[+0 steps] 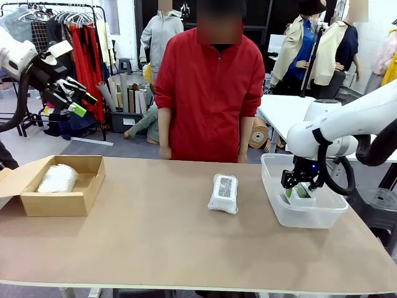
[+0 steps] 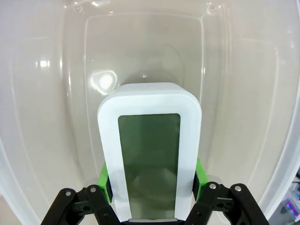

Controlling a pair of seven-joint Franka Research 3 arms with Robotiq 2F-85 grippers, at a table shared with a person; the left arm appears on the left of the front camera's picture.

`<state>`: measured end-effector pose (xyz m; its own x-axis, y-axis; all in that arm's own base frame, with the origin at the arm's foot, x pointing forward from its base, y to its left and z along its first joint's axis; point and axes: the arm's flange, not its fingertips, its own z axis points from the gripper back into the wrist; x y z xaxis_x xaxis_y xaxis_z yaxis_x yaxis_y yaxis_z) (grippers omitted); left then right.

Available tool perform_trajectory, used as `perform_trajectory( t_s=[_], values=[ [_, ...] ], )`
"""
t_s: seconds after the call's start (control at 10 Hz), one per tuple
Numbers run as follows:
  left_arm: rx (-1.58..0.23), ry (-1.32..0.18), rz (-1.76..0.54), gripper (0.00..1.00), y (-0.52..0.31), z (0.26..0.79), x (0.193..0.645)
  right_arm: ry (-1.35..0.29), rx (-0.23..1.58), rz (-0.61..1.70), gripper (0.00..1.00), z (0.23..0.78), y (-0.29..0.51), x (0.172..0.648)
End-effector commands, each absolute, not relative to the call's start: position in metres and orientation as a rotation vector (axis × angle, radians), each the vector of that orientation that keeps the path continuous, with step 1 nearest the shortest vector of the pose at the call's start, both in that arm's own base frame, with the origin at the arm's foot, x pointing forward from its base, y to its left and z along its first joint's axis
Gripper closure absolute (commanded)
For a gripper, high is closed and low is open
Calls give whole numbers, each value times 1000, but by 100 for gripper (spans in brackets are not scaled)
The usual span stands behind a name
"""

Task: Separate and place wrapped and unwrapped clocks.
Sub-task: If the picked Digital clock is wrapped, place it in the Package Box ; if not, place it in the Organizing box.

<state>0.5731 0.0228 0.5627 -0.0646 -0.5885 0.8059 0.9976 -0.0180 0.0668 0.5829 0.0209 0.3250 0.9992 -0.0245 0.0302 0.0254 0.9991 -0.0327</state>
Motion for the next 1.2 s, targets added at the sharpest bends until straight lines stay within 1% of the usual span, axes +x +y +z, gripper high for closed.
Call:
perform_trajectory(
  t_s=[0.0, 0.1, 0.3, 0.4, 1.1],
  values=[
    [-695, -778, -1508, 0, 23, 561, 572, -38, -60, -46, 60, 327, 19, 589],
    [-695, -778, -1508, 0, 23, 561, 572, -30, -57, -54, 48, 326, 19, 590],
    [-695, -778, -1508, 0, 23, 561, 572, -18, -57, -63, 11, 325, 18, 590],
    [-695, -778, -1508, 0, 23, 561, 572, -16, -59, -67, 0, 324, 18, 590],
    [-695, -778, -1508, 0, 23, 561, 572, -37, -47, -92, 0, 336, 10, 592]
  ],
)
